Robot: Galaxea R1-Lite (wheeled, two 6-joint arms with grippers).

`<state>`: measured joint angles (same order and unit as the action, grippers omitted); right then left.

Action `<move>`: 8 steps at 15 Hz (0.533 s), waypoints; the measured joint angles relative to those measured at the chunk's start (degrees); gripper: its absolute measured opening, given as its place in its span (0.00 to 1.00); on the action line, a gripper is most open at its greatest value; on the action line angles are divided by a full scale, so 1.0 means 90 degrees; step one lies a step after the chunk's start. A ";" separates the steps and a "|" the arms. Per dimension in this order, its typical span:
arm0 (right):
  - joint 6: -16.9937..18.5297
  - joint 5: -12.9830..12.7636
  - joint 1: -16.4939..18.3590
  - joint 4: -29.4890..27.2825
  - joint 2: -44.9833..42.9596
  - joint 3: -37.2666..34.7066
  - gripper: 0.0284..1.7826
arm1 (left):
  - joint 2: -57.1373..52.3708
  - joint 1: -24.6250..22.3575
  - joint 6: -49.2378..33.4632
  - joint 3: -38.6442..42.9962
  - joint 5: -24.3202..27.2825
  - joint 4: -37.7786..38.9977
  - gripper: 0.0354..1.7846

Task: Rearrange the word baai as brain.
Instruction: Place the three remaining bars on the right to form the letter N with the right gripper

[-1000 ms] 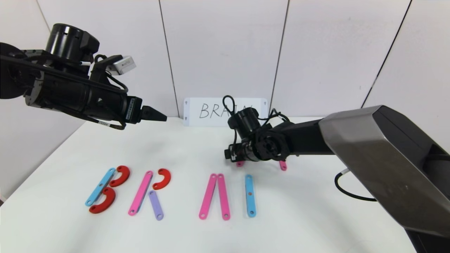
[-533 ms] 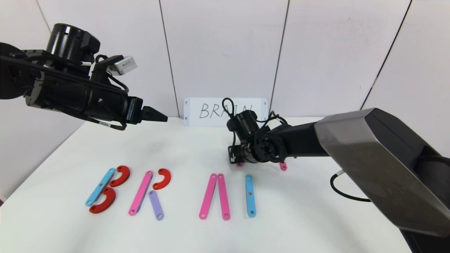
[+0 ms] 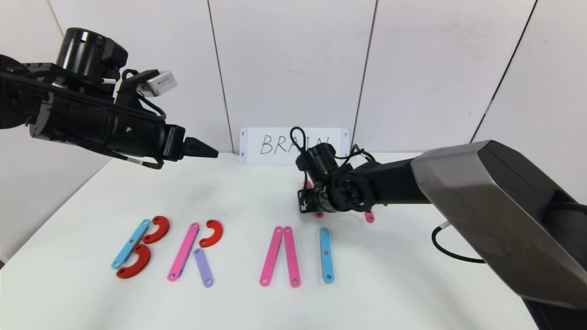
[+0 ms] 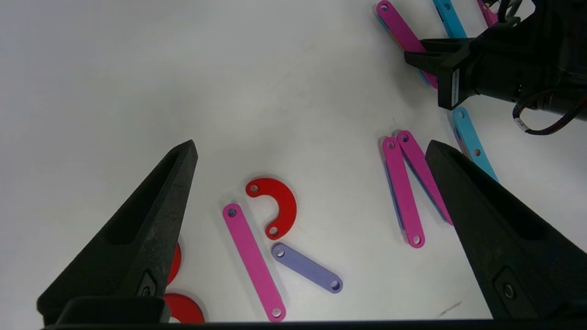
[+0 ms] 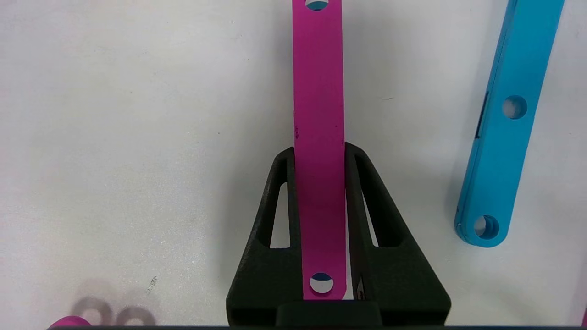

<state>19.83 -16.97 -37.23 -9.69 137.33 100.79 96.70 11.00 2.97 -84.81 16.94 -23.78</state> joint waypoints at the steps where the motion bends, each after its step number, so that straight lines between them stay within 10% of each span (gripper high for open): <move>1: 0.0000 -0.0074 0.0005 -0.0004 -0.0031 -0.0005 0.15 | -0.0004 0.0000 0.0000 0.0000 0.0000 -0.0005 0.97; 8: 0.0060 -0.0148 0.0112 0.0000 -0.0951 -0.0688 0.15 | -0.0111 -0.0003 -0.0004 0.0009 0.0003 -0.0037 0.97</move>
<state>20.37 -18.30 -36.22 -9.69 128.77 94.60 95.70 10.97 2.94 -84.72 16.97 -24.11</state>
